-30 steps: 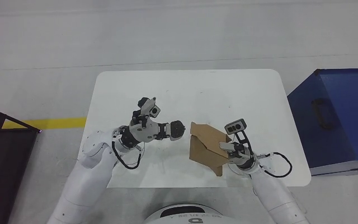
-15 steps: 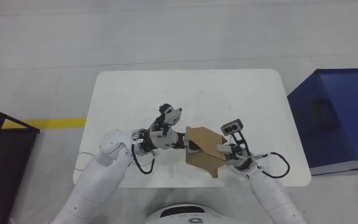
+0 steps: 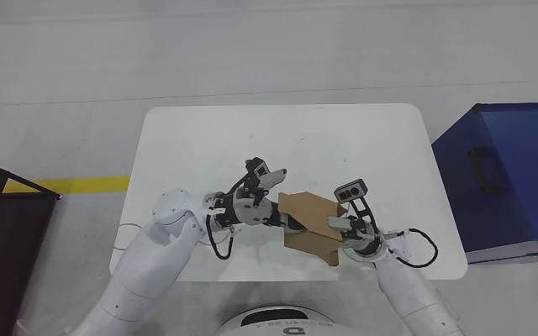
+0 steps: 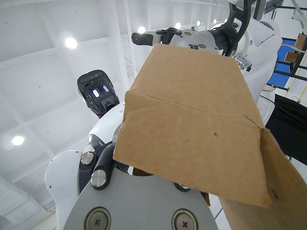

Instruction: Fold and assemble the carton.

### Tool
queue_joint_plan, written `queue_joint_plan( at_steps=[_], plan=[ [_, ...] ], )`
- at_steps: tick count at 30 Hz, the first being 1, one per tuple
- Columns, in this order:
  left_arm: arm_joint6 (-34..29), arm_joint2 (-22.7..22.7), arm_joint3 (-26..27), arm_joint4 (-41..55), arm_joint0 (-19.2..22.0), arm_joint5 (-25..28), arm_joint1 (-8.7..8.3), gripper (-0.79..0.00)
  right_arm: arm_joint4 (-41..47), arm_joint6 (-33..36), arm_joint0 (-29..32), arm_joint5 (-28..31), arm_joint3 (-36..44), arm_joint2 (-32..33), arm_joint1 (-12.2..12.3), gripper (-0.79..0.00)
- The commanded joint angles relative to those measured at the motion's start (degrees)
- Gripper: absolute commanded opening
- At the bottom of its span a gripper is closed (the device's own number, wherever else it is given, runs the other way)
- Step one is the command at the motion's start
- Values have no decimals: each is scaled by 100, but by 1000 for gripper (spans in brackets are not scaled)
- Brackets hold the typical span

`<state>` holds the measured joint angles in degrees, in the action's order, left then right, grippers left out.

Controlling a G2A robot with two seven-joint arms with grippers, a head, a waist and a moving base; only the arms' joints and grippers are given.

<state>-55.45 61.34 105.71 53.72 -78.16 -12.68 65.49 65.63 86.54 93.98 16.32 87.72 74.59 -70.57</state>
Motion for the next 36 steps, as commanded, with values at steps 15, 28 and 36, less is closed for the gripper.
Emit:
queue_joint_plan(
  at_steps=[15, 28, 36],
  plan=[
    [-312, 350, 177, -888, -1, -503, -165, -677, 65, -1, -112, -9, -140, -64, -26, -785],
    [-794, 812, 463, -1775, -154, -675, -372, -520, 52, -54, -253, -62, -226, -182, -58, -785],
    [-526, 930, 643, -2121, -222, -794, -441, -428, -5, -109, -332, -99, -221, -227, -69, -785]
  ],
)
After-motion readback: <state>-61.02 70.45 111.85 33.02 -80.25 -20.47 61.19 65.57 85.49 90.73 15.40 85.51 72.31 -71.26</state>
